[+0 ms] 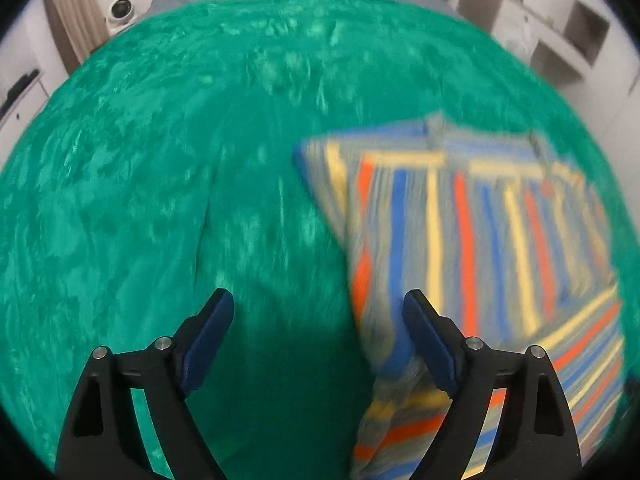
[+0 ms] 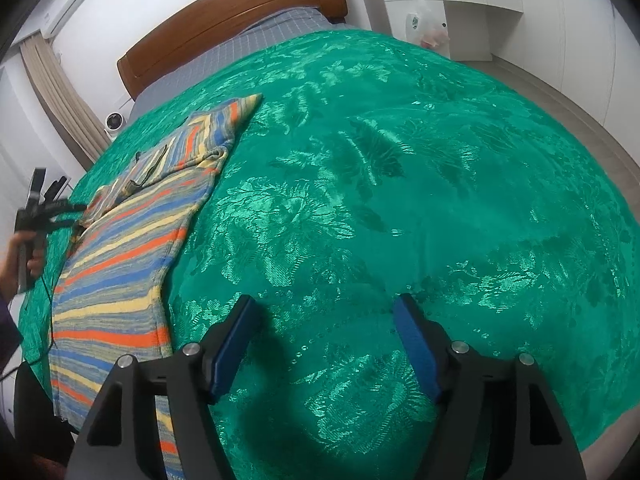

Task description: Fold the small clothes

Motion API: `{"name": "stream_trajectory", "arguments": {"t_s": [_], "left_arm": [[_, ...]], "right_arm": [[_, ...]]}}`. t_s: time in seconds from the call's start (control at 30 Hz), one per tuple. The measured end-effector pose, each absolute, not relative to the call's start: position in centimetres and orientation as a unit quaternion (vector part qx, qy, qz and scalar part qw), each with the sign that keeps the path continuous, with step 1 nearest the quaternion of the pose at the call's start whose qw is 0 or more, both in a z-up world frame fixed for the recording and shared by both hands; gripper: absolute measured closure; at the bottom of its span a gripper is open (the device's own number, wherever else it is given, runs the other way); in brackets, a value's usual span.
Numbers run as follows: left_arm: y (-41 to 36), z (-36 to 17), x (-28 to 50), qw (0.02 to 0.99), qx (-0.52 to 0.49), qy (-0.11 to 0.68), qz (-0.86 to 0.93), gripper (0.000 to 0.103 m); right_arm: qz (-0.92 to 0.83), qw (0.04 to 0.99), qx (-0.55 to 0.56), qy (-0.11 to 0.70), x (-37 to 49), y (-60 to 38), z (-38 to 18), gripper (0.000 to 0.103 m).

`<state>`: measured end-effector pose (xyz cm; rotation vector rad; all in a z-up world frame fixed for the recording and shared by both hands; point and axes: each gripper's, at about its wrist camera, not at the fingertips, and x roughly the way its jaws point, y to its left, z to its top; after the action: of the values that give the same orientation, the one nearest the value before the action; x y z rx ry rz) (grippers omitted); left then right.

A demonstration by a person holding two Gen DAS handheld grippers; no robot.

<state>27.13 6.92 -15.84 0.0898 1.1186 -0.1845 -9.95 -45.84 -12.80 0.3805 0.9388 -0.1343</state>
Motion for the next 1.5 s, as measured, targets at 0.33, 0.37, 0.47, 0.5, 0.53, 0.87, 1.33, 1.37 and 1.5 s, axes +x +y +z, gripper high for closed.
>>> {"name": "stream_trajectory", "arguments": {"t_s": [0.33,0.37,0.47,0.5,0.53,0.87,1.33,1.37,1.5], "left_arm": [[7.8,-17.2,26.4,0.852,0.035,0.517,-0.075,0.003],[8.3,-16.9,26.4,0.854,0.026,0.514,-0.075,0.004],[9.1,-15.3,24.8,0.864,0.001,0.497,-0.077,0.004],[9.3,-14.6,24.2,0.868,-0.004,0.491,-0.079,0.004],[9.6,-13.7,23.4,0.872,-0.008,0.482,-0.083,0.004],[12.4,-7.5,17.5,0.898,-0.022,0.427,-0.104,0.004],[13.8,-4.8,11.9,0.911,-0.044,0.391,-0.122,0.004],[13.7,-4.9,11.6,0.911,-0.042,0.391,-0.123,0.004],[13.1,-5.1,10.4,0.912,-0.033,0.389,-0.128,0.004]], "right_arm": [[-0.065,0.872,0.174,0.452,-9.8,-45.6,-12.9,0.030],[-0.065,0.872,0.174,0.452,-9.8,-45.6,-12.9,0.030],[-0.066,0.873,0.172,0.453,-9.8,-45.6,-12.8,0.030],[-0.066,0.872,0.172,0.453,-9.8,-45.6,-12.8,0.030],[-0.067,0.872,0.171,0.454,-9.7,-45.5,-12.7,0.030],[-0.075,0.877,0.171,0.442,-11.2,-44.5,-10.2,0.030],[-0.042,0.897,0.148,0.414,-12.3,-39.6,-6.5,0.030],[-0.039,0.898,0.146,0.414,-12.4,-39.2,-6.4,0.030],[-0.034,0.898,0.138,0.417,-12.6,-38.6,-6.3,0.030]]}}
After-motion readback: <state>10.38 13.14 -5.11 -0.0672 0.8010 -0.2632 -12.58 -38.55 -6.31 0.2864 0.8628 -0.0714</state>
